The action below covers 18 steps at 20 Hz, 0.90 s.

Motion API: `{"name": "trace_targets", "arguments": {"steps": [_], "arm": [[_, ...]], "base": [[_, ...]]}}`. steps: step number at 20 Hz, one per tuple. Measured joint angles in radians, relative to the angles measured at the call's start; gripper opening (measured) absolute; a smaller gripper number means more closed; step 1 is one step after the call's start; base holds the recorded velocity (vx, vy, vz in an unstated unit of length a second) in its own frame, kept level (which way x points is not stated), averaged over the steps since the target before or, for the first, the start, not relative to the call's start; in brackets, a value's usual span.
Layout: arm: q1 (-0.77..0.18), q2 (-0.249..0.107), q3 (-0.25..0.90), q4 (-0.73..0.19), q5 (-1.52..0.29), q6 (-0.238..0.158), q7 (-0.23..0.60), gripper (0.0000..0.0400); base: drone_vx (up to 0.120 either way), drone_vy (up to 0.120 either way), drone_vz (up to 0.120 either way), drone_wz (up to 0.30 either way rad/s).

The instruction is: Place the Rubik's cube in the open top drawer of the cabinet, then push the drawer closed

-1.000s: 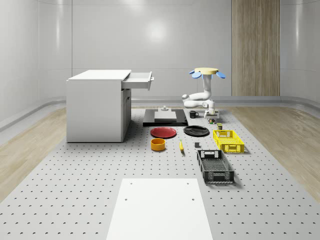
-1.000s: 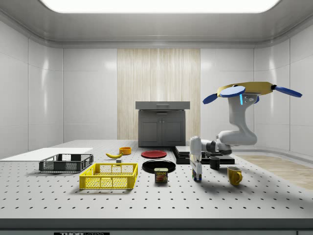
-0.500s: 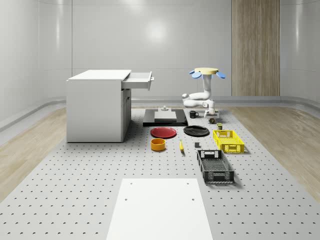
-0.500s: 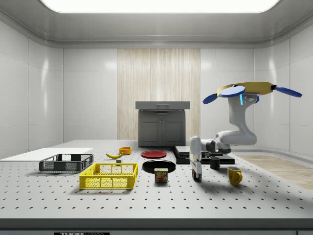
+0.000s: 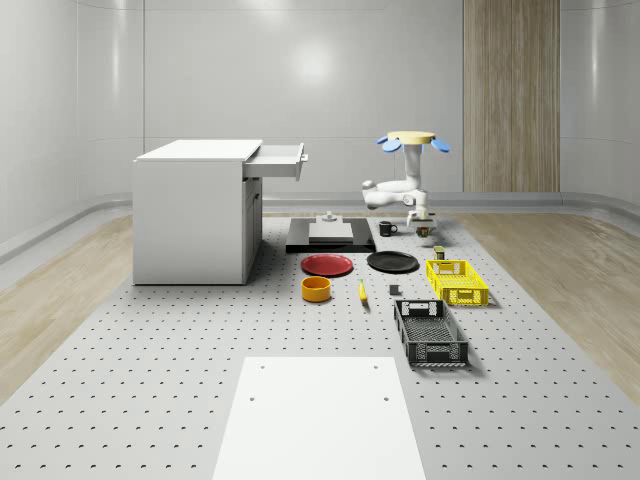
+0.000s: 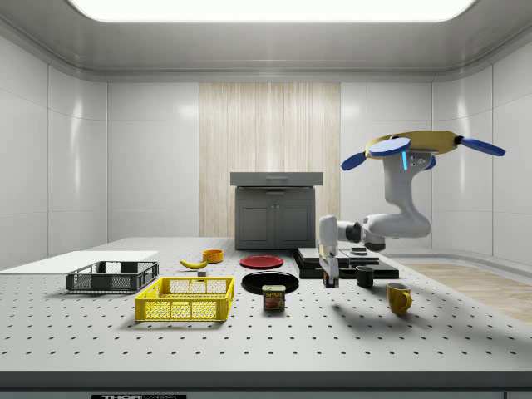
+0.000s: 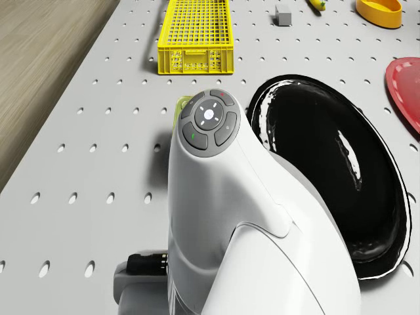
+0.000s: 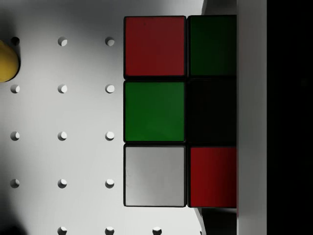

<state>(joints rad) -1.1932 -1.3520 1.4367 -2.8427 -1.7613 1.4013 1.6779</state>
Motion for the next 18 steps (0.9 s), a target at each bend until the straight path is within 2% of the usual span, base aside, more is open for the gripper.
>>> {"name": "trace_targets", "arguments": {"steps": [18], "arm": [[-0.014,-0.074,0.040,0.001,0.060,0.059,0.014,0.0325]], "base": [[0.120,-0.120,0.120,0.000]]}}
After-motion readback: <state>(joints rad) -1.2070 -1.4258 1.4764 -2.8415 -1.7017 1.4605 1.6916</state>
